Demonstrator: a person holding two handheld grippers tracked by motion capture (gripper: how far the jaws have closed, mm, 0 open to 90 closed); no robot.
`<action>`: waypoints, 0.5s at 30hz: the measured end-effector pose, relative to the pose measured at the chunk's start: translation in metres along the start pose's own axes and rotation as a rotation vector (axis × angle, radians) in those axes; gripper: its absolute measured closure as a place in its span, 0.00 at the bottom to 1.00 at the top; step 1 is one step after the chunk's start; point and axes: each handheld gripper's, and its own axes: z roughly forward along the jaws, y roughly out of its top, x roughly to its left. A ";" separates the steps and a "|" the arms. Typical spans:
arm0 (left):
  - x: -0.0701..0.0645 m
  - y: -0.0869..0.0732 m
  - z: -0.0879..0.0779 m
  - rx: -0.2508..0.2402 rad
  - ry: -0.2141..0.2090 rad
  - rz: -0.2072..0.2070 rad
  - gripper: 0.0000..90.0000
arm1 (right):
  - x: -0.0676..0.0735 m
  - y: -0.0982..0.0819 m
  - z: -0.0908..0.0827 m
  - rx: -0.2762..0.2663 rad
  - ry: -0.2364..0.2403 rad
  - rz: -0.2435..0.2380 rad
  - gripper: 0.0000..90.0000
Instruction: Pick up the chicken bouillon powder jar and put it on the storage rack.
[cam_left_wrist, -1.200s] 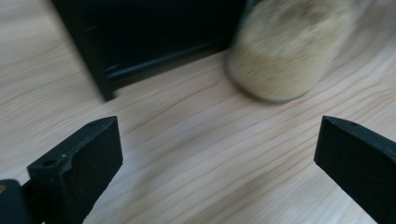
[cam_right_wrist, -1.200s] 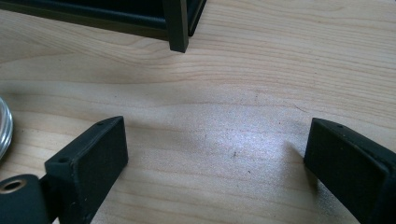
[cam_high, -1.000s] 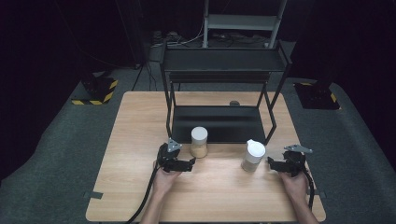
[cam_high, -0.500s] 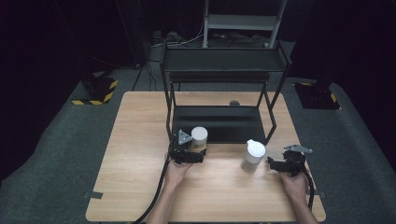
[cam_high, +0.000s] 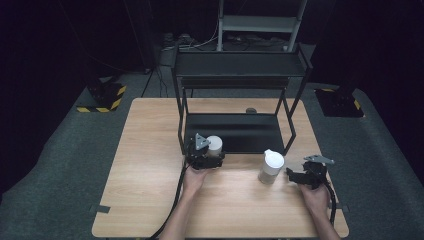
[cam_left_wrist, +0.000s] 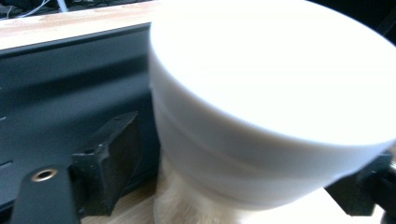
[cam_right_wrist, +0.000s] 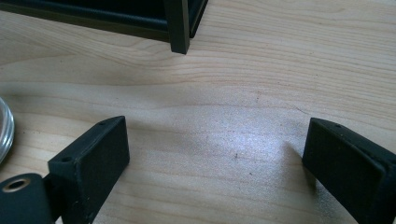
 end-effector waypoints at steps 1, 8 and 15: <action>0.000 0.000 0.000 0.000 0.000 0.000 0.20 | 0.000 0.000 0.000 0.000 0.000 0.000 0.07; -0.004 -0.001 0.000 -0.026 0.004 0.015 0.34 | 0.000 0.000 0.000 0.000 0.000 0.000 0.07; -0.015 0.005 -0.001 -0.004 0.048 0.083 0.39 | 0.000 0.000 0.000 0.000 0.001 0.000 0.08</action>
